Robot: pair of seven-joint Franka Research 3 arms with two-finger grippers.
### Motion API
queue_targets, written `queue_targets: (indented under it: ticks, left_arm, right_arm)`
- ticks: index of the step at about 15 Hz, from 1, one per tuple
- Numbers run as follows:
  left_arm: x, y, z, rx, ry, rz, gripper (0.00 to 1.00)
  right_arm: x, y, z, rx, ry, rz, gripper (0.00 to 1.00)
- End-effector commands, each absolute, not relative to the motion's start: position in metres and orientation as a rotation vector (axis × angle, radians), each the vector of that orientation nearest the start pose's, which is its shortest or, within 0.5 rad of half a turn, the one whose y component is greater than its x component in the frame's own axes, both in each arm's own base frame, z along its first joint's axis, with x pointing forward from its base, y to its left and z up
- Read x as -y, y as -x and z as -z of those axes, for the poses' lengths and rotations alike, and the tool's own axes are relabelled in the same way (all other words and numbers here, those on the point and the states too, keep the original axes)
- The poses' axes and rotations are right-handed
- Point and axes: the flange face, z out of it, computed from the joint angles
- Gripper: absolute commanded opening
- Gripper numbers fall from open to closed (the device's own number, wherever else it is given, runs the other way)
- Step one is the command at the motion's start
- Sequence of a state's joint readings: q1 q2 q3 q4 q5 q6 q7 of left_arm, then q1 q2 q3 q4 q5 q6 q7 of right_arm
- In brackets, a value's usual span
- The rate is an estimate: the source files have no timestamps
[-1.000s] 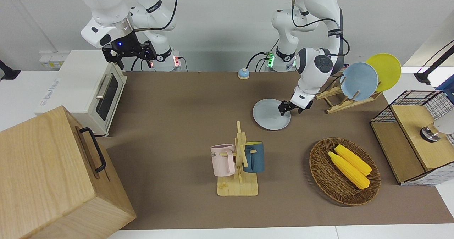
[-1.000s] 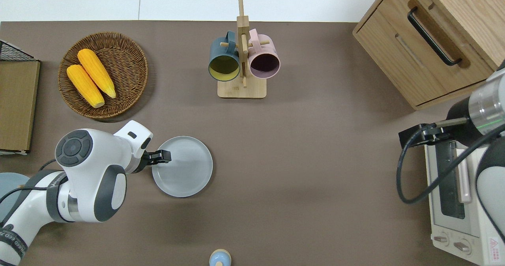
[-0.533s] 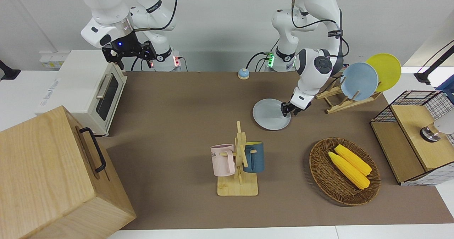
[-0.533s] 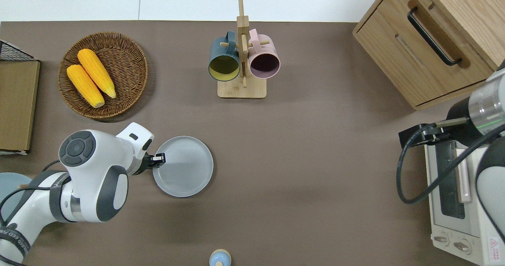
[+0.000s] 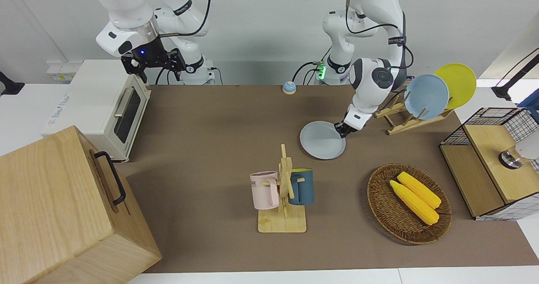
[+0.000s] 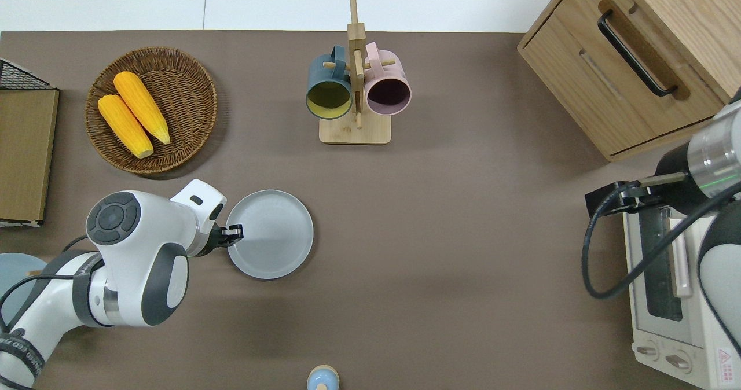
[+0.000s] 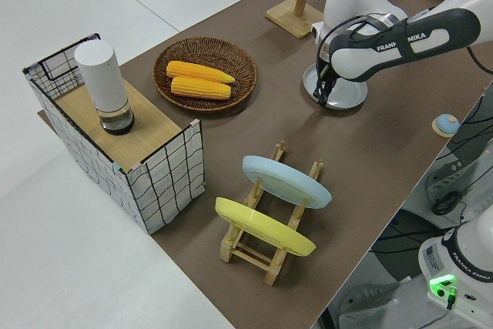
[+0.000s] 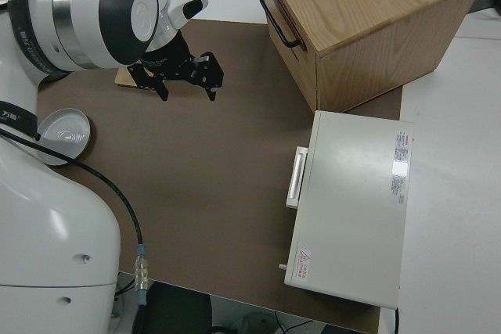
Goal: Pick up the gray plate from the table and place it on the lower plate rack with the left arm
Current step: 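Lower the left gripper and close it on the gray plate rim, then lift the gray plate with the left gripper toward the plate rack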
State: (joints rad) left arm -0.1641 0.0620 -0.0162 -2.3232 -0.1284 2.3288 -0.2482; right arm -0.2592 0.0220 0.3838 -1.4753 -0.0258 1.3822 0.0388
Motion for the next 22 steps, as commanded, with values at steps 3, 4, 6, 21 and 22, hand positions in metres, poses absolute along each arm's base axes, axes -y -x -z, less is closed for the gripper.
queue_targets:
  ticks: [3, 4, 6, 21, 22]
  left_arm:
    - [0.096, -0.498, -0.309, 0.286, 3.211, -0.1, 0.0]
    - [0.097, -0.5, -0.313, 0.283, 3.213, -0.09, 0.0]
    - [0.097, -0.502, -0.317, 0.28, 3.215, -0.086, 0.0]
    - [0.096, -0.522, -0.388, 0.257, 3.207, -0.263, 0.0]
    - [0.094, -0.523, -0.397, 0.256, 3.205, -0.284, 0.0]
  right_arm:
    - [-0.06, -0.536, -0.646, 0.108, 3.169, -0.178, 0.983]
    - [-0.06, -0.536, -0.646, 0.108, 3.167, -0.179, 0.983]
    - [-0.059, -0.536, -0.645, 0.105, 3.169, -0.181, 0.983]
    - [-0.06, -0.536, -0.646, 0.108, 3.167, -0.179, 0.983]
    - [-0.059, -0.536, -0.645, 0.106, 3.167, -0.181, 0.983]
